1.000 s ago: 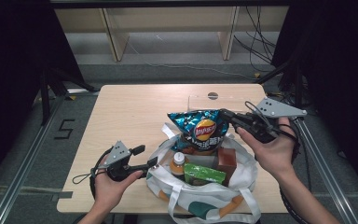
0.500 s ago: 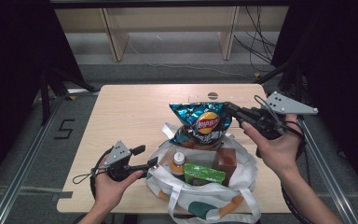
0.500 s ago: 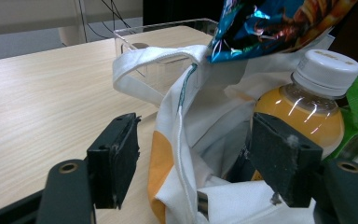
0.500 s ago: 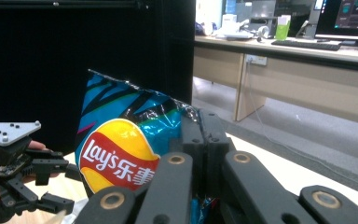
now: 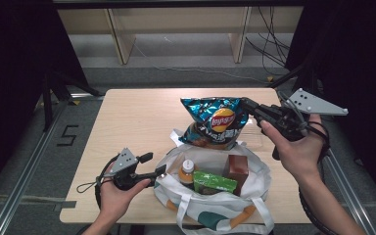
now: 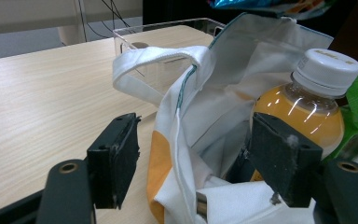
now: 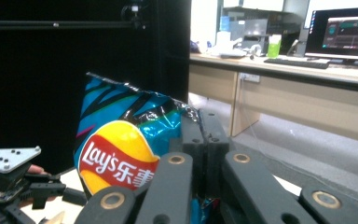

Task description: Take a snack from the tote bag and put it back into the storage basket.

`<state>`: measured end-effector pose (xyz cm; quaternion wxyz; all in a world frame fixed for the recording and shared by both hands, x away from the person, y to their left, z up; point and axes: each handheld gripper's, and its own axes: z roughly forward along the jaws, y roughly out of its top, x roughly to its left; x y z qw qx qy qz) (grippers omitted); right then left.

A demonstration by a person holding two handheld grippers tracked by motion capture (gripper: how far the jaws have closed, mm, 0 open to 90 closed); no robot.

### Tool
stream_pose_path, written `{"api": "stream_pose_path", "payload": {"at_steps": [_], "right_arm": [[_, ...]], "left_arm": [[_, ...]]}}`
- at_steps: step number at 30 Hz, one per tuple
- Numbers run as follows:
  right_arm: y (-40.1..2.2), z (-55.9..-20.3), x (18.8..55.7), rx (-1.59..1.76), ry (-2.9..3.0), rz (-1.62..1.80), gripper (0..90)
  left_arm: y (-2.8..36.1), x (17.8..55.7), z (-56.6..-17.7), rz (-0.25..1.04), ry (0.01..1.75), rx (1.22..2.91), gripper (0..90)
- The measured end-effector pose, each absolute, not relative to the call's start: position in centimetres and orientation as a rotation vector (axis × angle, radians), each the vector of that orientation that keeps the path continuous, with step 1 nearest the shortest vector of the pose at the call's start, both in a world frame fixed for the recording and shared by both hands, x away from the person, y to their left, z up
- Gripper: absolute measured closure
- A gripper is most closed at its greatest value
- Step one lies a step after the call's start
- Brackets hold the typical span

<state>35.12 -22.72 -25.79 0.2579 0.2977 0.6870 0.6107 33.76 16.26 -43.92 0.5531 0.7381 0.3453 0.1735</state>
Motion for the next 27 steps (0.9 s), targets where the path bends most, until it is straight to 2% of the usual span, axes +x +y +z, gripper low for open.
{"api": "stream_pose_path", "payload": {"at_steps": [27], "right_arm": [[-24.9, -23.4, 35.3, 0.794, 1.769, 1.664, 90.0]], "left_arm": [[16.3, 33.7, -44.0, 0.405, 0.837, 1.745, 32.2]]}}
